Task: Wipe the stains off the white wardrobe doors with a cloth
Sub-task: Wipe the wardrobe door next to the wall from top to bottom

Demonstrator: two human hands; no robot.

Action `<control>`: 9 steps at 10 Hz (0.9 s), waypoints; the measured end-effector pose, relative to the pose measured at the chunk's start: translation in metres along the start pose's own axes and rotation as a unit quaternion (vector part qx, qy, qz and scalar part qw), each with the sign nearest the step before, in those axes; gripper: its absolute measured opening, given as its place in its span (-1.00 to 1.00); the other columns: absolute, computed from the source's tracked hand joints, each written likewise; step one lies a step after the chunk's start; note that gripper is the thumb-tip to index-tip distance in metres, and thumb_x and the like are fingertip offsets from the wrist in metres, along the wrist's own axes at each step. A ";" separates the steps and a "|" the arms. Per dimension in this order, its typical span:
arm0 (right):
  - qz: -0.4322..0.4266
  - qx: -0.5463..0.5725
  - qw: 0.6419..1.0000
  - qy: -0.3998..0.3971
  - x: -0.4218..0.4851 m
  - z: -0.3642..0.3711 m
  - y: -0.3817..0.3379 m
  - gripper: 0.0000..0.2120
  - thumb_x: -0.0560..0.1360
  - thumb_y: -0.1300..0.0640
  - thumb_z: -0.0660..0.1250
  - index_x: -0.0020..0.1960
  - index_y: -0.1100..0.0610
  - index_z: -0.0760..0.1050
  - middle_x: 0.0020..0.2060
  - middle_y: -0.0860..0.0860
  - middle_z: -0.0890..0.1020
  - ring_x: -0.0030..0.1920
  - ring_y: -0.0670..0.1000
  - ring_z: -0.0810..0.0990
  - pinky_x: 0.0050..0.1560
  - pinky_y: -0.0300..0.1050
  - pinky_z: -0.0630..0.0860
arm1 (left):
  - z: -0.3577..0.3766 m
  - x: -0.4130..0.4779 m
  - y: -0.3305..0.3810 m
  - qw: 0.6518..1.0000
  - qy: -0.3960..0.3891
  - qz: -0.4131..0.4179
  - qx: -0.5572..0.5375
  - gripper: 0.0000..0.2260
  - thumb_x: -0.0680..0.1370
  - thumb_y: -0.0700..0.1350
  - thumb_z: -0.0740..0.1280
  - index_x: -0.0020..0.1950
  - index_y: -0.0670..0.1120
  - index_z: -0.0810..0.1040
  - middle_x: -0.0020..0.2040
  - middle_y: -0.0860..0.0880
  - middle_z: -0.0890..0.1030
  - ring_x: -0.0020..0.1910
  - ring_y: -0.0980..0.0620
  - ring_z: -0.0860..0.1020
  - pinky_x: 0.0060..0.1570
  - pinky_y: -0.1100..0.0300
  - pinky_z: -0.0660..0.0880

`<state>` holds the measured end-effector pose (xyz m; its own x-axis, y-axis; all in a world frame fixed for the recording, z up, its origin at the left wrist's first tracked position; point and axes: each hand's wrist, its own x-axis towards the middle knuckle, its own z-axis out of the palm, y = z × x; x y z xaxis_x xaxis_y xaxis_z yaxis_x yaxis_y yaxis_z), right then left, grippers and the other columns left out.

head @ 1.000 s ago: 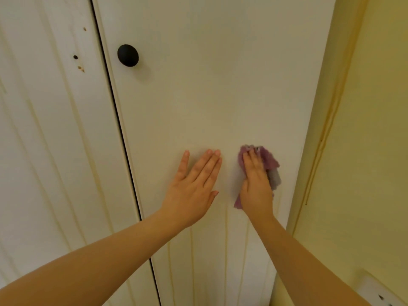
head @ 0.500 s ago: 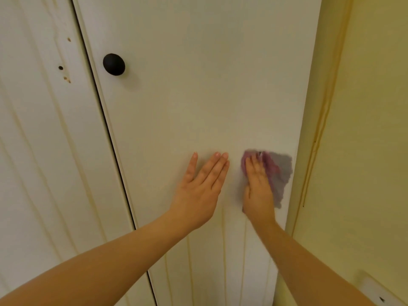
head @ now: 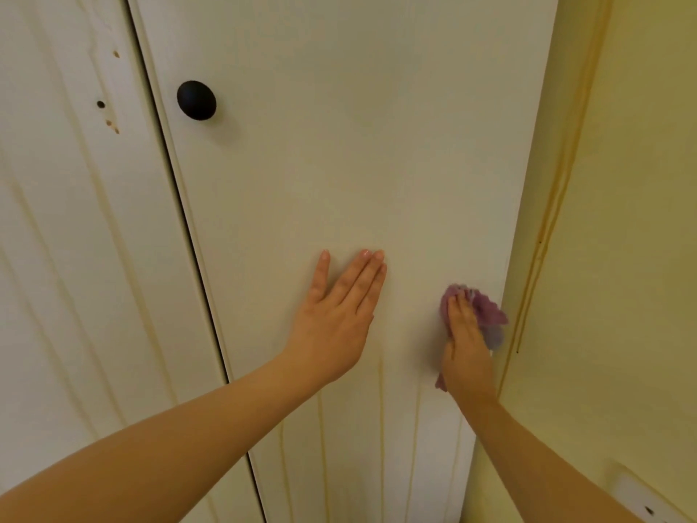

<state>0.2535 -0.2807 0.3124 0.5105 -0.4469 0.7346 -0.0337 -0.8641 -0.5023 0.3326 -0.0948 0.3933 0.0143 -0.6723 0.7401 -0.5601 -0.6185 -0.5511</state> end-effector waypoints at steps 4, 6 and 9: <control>0.121 0.087 0.987 0.058 0.009 -0.013 -0.002 -0.51 0.50 0.47 0.05 0.42 0.30 0.23 0.38 0.01 0.23 0.43 0.08 0.18 0.23 -0.59 0.00 | 0.010 -0.005 0.007 1.000 -0.004 0.009 -0.013 -0.46 0.52 -0.10 0.17 0.47 -0.25 0.18 0.48 -0.14 0.27 0.48 -0.09 0.15 0.44 -0.23 -0.17; 0.043 0.077 0.996 0.025 0.053 -0.036 -0.003 -0.49 0.52 0.44 0.03 0.43 0.15 0.22 0.32 -0.13 0.24 0.35 -0.23 0.14 0.28 -0.53 0.01 | 0.007 -0.002 0.012 1.000 0.002 0.002 -0.025 -0.48 0.53 -0.09 0.13 0.46 -0.25 0.20 0.48 -0.15 0.28 0.47 -0.10 0.15 0.43 -0.23 -0.14; 0.109 0.005 0.993 0.033 0.029 -0.031 0.006 -0.68 0.61 0.27 0.08 0.31 0.10 0.41 0.13 -0.13 0.50 0.09 -0.27 0.48 0.07 -0.50 0.37 | 0.009 -0.012 0.016 1.000 -0.002 0.008 -0.026 -0.48 0.53 -0.10 0.14 0.46 -0.26 0.21 0.47 -0.15 0.30 0.47 -0.10 0.17 0.43 -0.23 -0.12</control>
<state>0.2414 -0.3062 0.3453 0.4343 -0.6378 0.6361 -0.1295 -0.7430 -0.6566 0.3311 -0.1002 0.3726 0.0088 -0.6832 0.7301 -0.6026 -0.5863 -0.5414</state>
